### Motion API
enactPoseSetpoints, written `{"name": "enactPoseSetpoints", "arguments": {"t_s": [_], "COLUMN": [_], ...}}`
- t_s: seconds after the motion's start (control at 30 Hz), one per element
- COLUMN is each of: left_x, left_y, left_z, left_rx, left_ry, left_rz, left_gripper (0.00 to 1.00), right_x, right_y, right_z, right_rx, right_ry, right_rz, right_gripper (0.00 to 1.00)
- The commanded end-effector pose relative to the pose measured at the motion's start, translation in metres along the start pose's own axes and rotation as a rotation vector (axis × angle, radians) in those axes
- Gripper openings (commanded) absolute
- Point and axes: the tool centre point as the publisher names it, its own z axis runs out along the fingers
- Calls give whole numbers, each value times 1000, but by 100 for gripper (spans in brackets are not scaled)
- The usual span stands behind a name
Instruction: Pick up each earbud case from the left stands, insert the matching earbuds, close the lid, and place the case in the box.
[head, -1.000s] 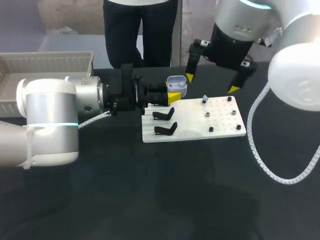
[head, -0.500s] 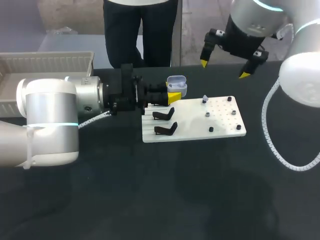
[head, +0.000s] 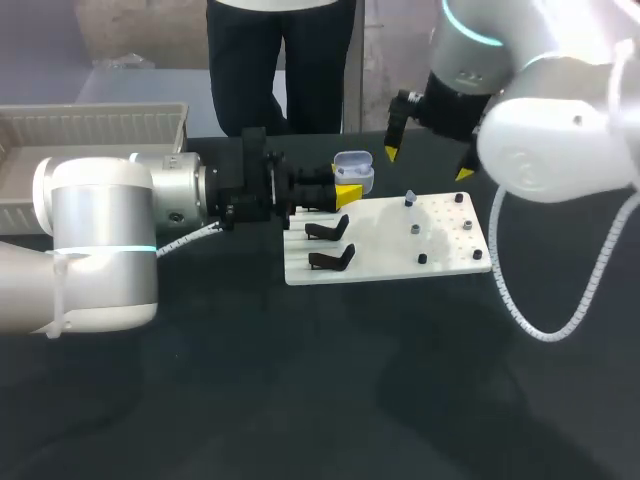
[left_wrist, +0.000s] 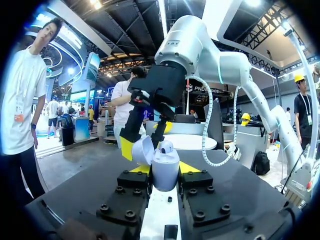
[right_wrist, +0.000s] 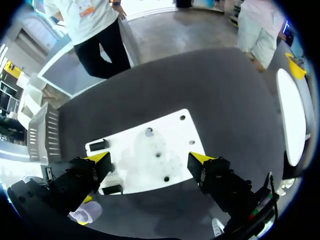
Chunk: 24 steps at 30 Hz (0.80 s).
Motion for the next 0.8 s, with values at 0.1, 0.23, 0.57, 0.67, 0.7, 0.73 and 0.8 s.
{"name": "enactPoseSetpoints", "arguments": {"t_s": [0.1,0.23,0.57,0.67,0.7,0.73,0.8], "left_x": [2,2,2,2,2,2,2], "left_y": [-1,-1,-1,-1,-1,-1,-1], "left_z": [1,1,1,1,1,1,1], "left_rx": [-8,-8,-8,-8,-8,-8,-8], "left_ry": [-6,-6,-6,-6,-6,-6,-6], "left_rz": [5,5,5,5,5,5,5], "left_gripper": [0,0,0,0,0,0,0], "right_x": [-2,-4,-2,-1,-1,0,0], "right_y": [10,9,3,2,1,1,0], "right_z": [36,52,75,80,81,82,84], "right_rx": [11,7,5,12,12,12,11], "right_ry": [33,13,-19,-1,2,0,6], "right_rz": [-6,-3,16,27,29,29,34], "right_gripper": [100,100,100,100,100,100,93]}}
